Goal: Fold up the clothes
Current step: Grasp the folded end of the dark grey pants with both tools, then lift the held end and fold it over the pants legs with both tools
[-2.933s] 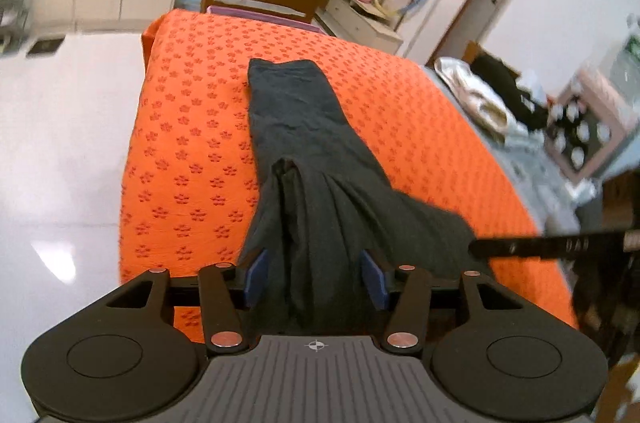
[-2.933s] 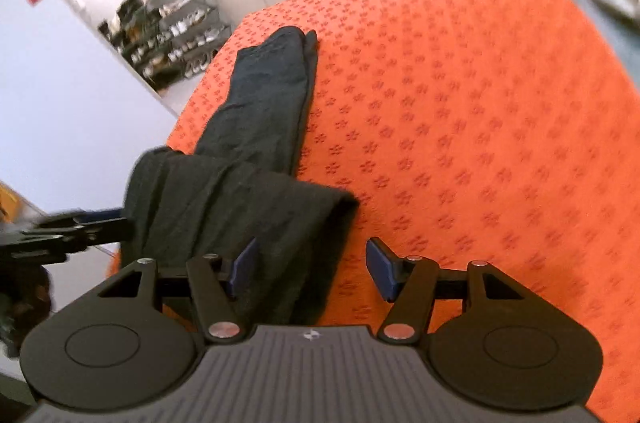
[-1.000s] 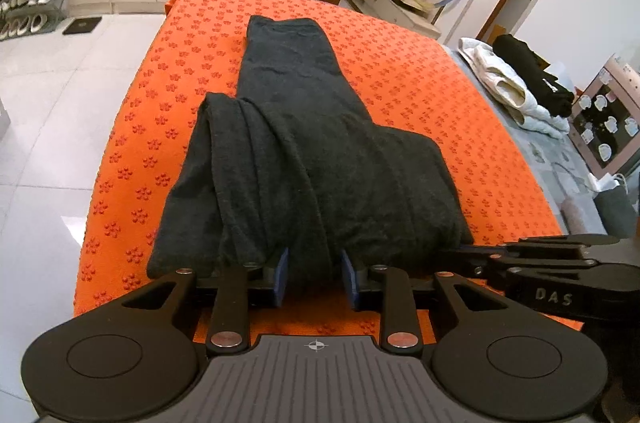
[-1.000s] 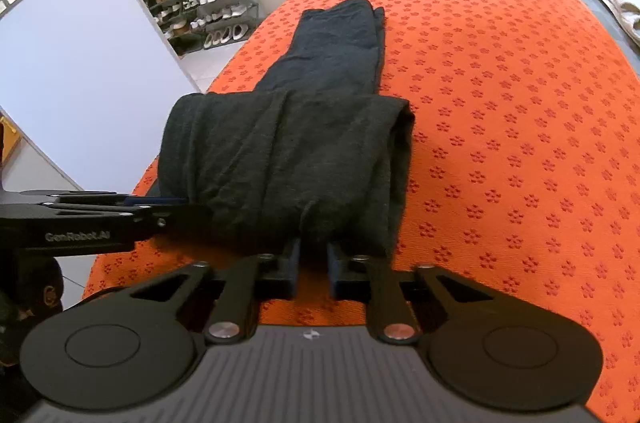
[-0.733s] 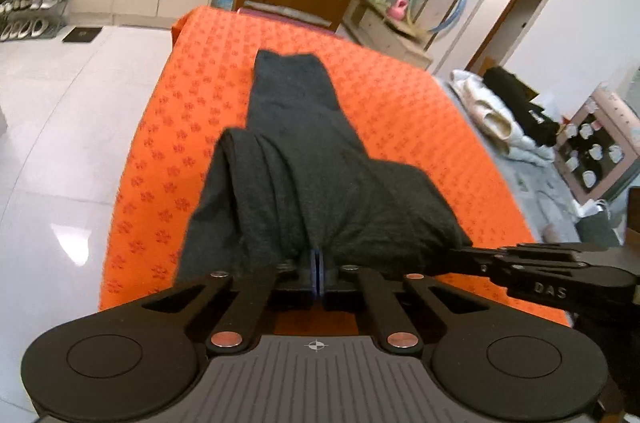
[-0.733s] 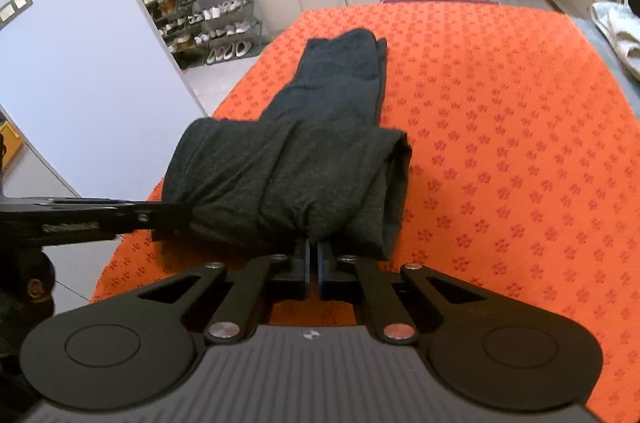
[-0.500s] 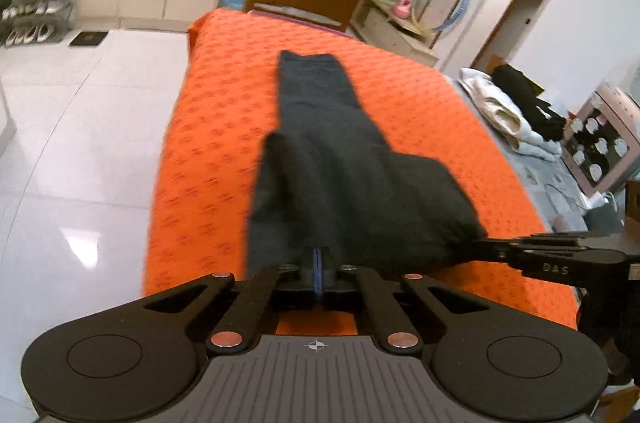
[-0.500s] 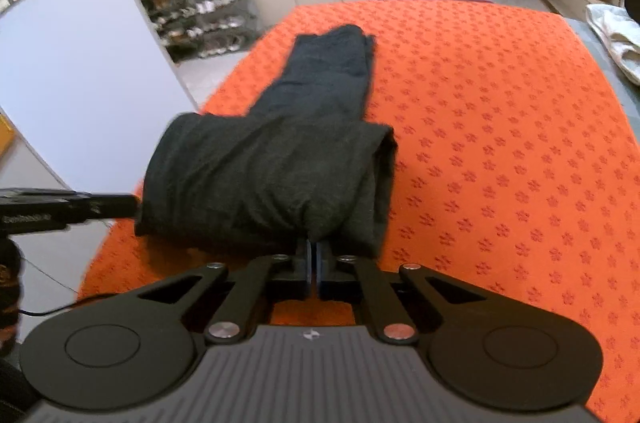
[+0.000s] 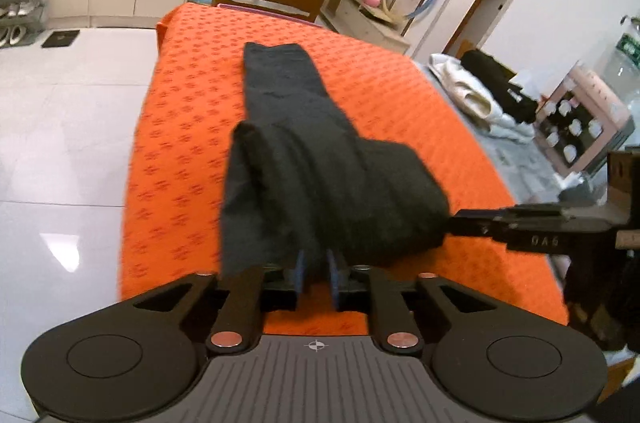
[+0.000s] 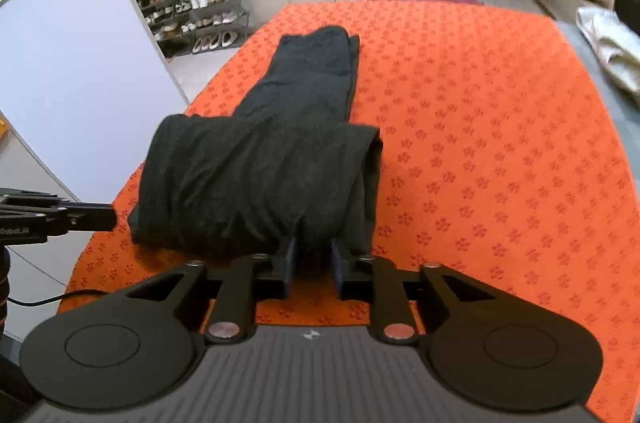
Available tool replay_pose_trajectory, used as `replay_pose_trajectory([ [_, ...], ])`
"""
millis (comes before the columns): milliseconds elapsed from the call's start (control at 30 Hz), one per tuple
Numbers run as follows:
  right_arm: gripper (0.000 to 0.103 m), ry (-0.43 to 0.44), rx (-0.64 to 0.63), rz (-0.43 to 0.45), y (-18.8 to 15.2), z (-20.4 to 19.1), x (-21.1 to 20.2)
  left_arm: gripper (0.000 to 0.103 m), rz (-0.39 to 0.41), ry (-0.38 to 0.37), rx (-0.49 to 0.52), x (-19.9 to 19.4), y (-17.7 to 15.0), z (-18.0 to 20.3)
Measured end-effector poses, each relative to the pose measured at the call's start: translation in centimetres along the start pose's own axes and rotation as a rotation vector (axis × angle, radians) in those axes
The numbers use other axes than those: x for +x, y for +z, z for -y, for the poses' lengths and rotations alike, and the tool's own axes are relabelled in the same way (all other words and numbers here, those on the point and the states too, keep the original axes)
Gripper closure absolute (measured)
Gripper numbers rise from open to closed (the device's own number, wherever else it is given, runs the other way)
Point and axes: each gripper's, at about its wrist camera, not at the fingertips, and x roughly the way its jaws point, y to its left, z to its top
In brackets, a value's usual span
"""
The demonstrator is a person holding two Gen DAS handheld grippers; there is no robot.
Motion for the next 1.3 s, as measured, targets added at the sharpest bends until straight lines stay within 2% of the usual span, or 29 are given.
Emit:
replay_pose_trajectory([
  [100,0.056,0.0,0.013,0.026,0.4,0.0,-0.3,0.077,0.015,0.007,-0.036,1.2,0.9,0.2],
  [233,0.056,0.025,0.074,0.043,1.1,0.6,0.1,0.07,0.01,0.026,-0.087,2.8,1.9,-0.4],
  [333,0.057,0.049,0.134,0.03,1.5,1.4,1.2,0.073,0.006,0.04,-0.126,4.1,2.7,-0.8],
  [367,0.061,0.053,0.142,0.026,1.6,1.5,1.5,0.074,0.006,0.043,-0.135,4.3,2.8,-1.0],
  [400,0.079,0.053,0.145,0.023,1.6,1.5,1.6,0.097,0.011,0.041,-0.134,4.2,2.8,-1.1],
  [433,0.093,0.054,0.149,0.021,1.6,1.6,1.7,0.099,0.022,0.037,-0.131,4.0,2.7,-1.2],
  [467,0.098,0.054,0.152,0.018,1.6,1.6,1.9,0.099,0.027,0.037,-0.13,3.8,2.7,-1.3],
  [667,0.101,0.006,0.161,-0.001,1.0,2.7,2.0,0.097,0.013,0.069,-0.156,3.6,1.9,-2.4],
  [733,0.101,-0.013,0.161,-0.007,0.9,3.3,1.8,0.089,0.031,0.055,-0.192,2.9,2.0,-2.8],
  [833,0.096,-0.039,0.15,-0.009,0.8,3.9,1.5,0.088,0.09,0.054,-0.199,1.6,2.7,-2.9],
  [967,0.087,-0.025,0.112,0.023,2.4,3.2,1.6,0.084,0.11,0.067,-0.201,1.7,4.1,-3.1],
  [1033,0.079,-0.005,0.106,0.029,3.4,2.8,2.1,0.078,0.112,0.081,-0.207,2.4,4.9,-3.2],
  [1100,0.061,0.013,0.106,0.029,4.3,2.5,2.9,0.072,0.109,0.098,-0.214,3.2,5.6,-3.2],
  [1200,0.05,0.01,0.128,0.026,5.7,2.4,4.3,0.067,0.099,0.15,-0.216,4.8,6.4,-3.1],
  [1300,0.049,0.005,0.183,0.01,6.7,3.1,6.2,0.068,0.085,0.186,-0.21,5.8,6.5,-3.1],
])
